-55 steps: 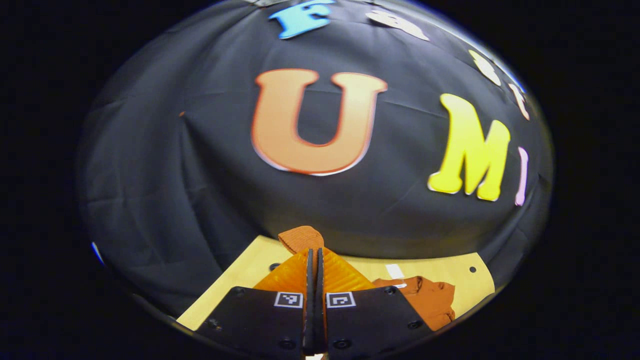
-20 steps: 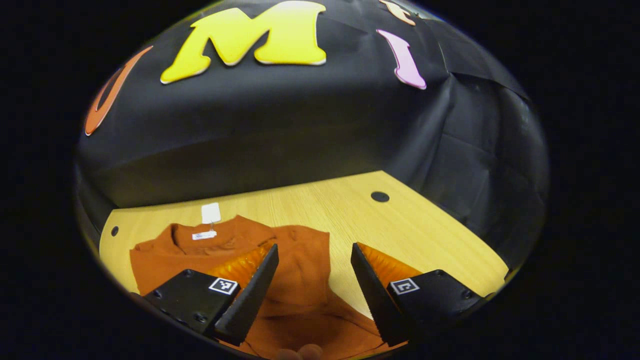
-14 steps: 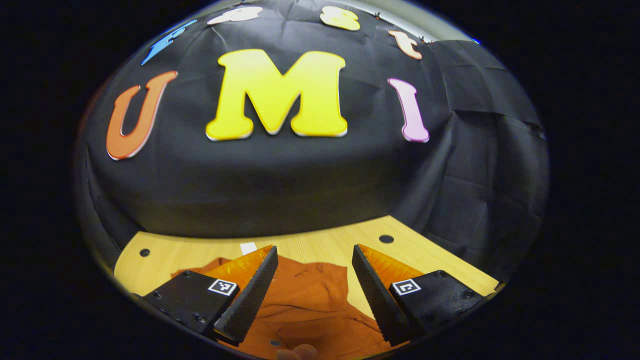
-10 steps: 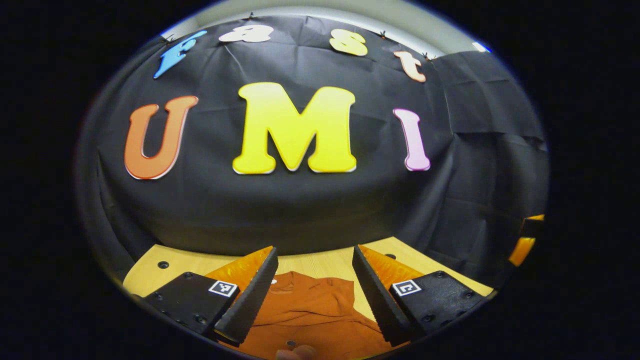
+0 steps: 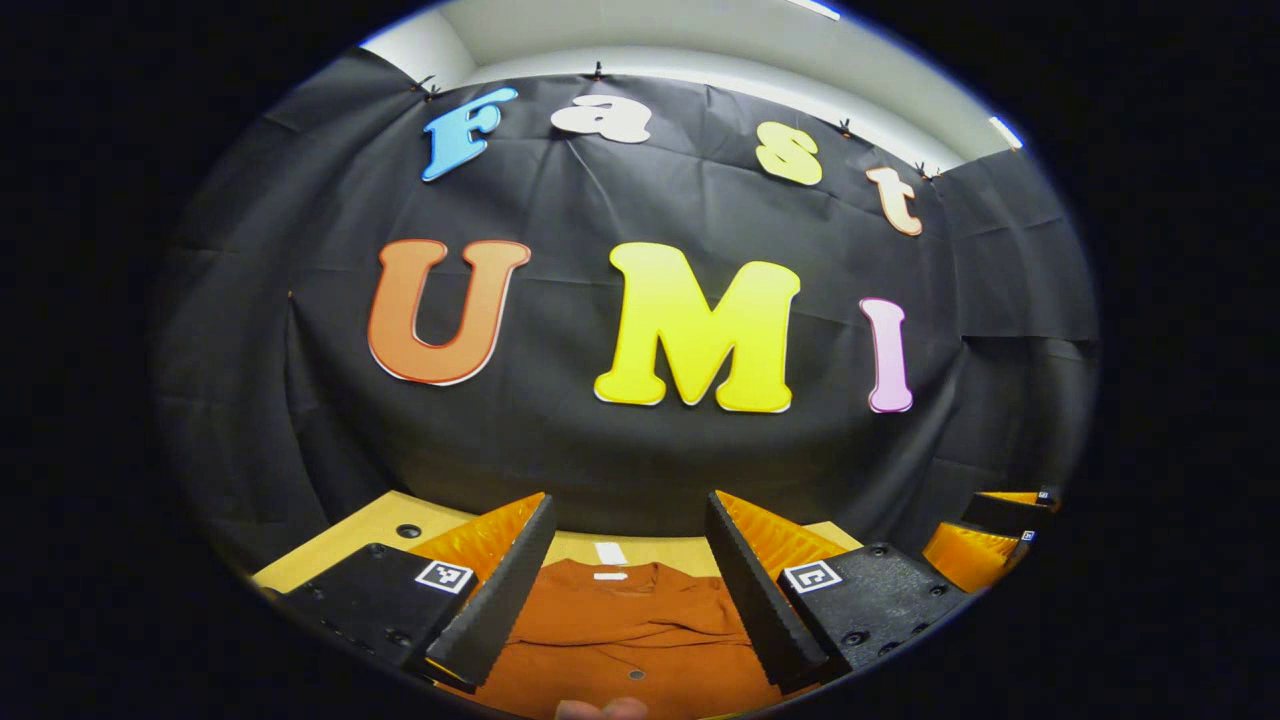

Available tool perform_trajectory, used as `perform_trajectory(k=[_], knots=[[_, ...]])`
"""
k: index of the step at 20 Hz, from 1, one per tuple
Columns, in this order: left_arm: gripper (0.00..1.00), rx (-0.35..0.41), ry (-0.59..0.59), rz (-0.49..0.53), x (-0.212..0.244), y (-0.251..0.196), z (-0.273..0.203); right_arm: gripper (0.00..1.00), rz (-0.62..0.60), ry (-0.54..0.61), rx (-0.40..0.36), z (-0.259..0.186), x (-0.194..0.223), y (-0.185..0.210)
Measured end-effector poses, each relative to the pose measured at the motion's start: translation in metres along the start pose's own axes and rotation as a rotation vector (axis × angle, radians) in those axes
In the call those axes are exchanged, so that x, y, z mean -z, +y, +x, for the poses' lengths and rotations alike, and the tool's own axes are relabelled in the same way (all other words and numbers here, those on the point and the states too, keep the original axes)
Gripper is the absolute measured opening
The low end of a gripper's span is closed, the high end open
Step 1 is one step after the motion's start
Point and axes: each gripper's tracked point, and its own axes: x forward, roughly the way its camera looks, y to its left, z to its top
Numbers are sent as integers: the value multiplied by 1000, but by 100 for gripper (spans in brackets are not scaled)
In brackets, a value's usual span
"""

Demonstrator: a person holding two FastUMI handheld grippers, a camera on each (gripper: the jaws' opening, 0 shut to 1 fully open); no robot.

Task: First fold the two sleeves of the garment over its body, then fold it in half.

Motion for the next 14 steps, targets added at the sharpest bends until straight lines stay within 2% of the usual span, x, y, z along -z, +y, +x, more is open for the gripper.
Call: perform_trajectory(k=[4, 7, 11, 14], knots=[[96, -21, 45, 6, 17, 20, -17, 85, 2, 16, -22, 3, 3, 7], [96, 23, 86, 1, 34, 29, -33, 85, 5, 53, -51, 3, 15, 6], [96, 129, 249, 33, 92, 42, -57, 84, -3, 183, -81, -6, 59, -13], [98, 134, 401, -32, 139, 65, -82, 85, 1, 302, -81, -25, 102, -33]])
